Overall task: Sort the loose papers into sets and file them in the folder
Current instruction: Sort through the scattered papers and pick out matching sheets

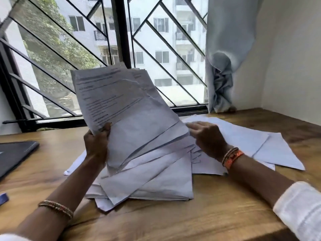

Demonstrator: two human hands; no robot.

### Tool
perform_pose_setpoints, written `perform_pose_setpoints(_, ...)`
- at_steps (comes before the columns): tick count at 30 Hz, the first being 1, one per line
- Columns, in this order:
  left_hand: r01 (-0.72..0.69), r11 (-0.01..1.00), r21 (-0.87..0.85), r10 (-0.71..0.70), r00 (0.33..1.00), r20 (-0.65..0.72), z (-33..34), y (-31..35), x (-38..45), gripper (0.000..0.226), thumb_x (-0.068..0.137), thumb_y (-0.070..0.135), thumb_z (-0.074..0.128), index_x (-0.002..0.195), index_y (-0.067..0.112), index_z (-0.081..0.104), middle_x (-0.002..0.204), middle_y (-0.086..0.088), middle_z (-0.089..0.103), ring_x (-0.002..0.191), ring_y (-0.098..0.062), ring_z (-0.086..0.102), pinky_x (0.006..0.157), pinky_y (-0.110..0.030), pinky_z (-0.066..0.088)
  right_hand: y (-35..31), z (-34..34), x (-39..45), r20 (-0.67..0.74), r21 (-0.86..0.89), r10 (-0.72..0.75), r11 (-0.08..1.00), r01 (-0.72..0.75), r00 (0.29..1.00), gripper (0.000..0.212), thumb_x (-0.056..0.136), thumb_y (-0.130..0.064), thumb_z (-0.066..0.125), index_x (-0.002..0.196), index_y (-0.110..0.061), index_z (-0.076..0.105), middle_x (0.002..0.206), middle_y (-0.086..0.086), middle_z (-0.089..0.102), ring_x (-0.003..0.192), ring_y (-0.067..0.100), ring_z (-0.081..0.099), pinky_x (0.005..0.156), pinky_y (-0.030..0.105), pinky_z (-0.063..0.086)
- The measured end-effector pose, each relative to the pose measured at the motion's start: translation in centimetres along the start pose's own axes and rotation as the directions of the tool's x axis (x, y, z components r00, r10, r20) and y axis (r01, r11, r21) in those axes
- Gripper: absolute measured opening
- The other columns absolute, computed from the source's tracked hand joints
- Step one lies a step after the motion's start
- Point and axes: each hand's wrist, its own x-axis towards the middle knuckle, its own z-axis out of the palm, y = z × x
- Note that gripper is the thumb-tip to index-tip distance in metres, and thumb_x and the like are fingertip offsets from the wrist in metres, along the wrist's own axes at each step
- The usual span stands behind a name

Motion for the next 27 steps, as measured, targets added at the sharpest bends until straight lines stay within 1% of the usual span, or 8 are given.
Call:
perform_pose_setpoints(4,-0.028,0.997,0.077,0.032,0.998,-0.052,0.4,-0.9,-0.2,0.023,0.089,0.009,0.063,0.11,0.0,0.062,0.1,-0.008,0.061,0.084,-0.019,0.056,0.07,-0.024,0.047,-7.1,0.3,0.8,0.275,0.33,-0.293,0.923,0.196,0.916,0.049,0.07,-0.007,0.044,0.109,-0.02,0.07,0.095,0.004,0.074,0.077,0.025,0.07,0.056,0.027,0.052)
perform_pose_setpoints(6,-0.007,0.993,0.114,0.014,0.998,-0.066,0.0,-1.6,0.0,0.024,0.089,0.01,0.063,0.111,-0.001,0.062,0.1,-0.008,0.061,0.086,-0.02,0.056,0.077,-0.029,0.046,-8.3,-0.6,1.3,0.422,0.493,-0.273,0.869,0.034,0.865,0.027,0.082,-0.03,0.058,0.104,-0.026,0.073,0.092,-0.003,0.074,0.079,0.017,0.069,0.062,0.024,0.048)
perform_pose_setpoints(9,0.06,0.975,0.213,-0.052,0.998,-0.046,-0.8,-2.7,0.4,0.023,0.088,0.013,0.065,0.108,0.003,0.063,0.101,-0.011,0.063,0.088,-0.023,0.059,0.084,-0.038,0.049,-5.6,-1.6,2.0,0.555,0.544,-0.063,0.782,-0.304,0.83,0.045,0.081,-0.058,0.052,0.068,-0.019,0.071,0.061,-0.008,0.066,0.056,0.009,0.059,0.055,0.029,0.042)
perform_pose_setpoints(11,0.081,0.963,0.258,-0.076,0.997,-0.03,-1.0,-3.1,0.7,0.02,0.088,0.015,0.065,0.104,0.005,0.063,0.102,-0.013,0.064,0.088,-0.025,0.06,0.086,-0.041,0.05,-1.7,-1.4,2.0,0.535,0.377,0.234,0.794,-0.477,0.812,0.041,0.072,-0.05,0.051,0.06,-0.015,0.069,0.06,-0.003,0.067,0.058,0.017,0.061,0.054,0.027,0.04)
perform_pose_setpoints(13,0.091,0.957,0.276,-0.091,0.996,-0.012,-1.0,-3.3,0.9,0.016,0.088,0.015,0.065,0.102,0.007,0.063,0.101,-0.013,0.064,0.088,-0.027,0.06,0.086,-0.042,0.051,2.7,-0.4,1.1,0.484,0.071,0.493,0.802,-0.594,0.723,0.033,0.071,-0.046,0.058,0.081,-0.019,0.073,0.088,0.004,0.072,0.083,0.023,0.064,0.067,0.028,0.044)
perform_pose_setpoints(17,0.073,0.941,0.331,-0.079,0.997,0.005,-1.0,-3.9,1.1,0.012,0.089,0.016,0.065,0.099,0.01,0.06,0.097,-0.011,0.063,0.087,-0.027,0.06,0.081,-0.037,0.049,6.9,1.6,-1.6,0.74,-0.267,0.588,0.702,-0.66,0.326,0.065,0.084,-0.06,0.052,0.129,-0.013,0.05,0.132,0.012,0.054,0.117,0.03,0.052,0.086,0.035,0.043)
perform_pose_setpoints(23,0.079,0.897,0.435,-0.103,0.994,0.032,1.3,-4.5,2.8,0.03,0.089,0.019,0.065,0.114,0.004,0.063,0.106,-0.011,0.064,0.097,-0.032,0.061,0.093,-0.046,0.05,7.2,2.6,1.5,0.736,-0.302,0.563,0.771,-0.561,0.376,0.026,0.092,-0.009,0.047,0.116,-0.002,0.056,0.125,0.02,0.052,0.11,0.035,0.056,0.082,0.034,0.046)
perform_pose_setpoints(27,0.045,0.862,0.505,-0.087,0.994,0.061,2.2,-5.4,3.3,0.026,0.089,0.022,0.065,0.111,0.008,0.064,0.104,-0.015,0.066,0.098,-0.036,0.061,0.091,-0.05,0.05,8.3,5.3,2.7,0.676,-0.274,0.6,0.744,-0.61,0.428,0.025,0.089,-0.004,0.045,0.112,0.0,0.056,0.126,0.021,0.051,0.114,0.037,0.054,0.091,0.039,0.047)
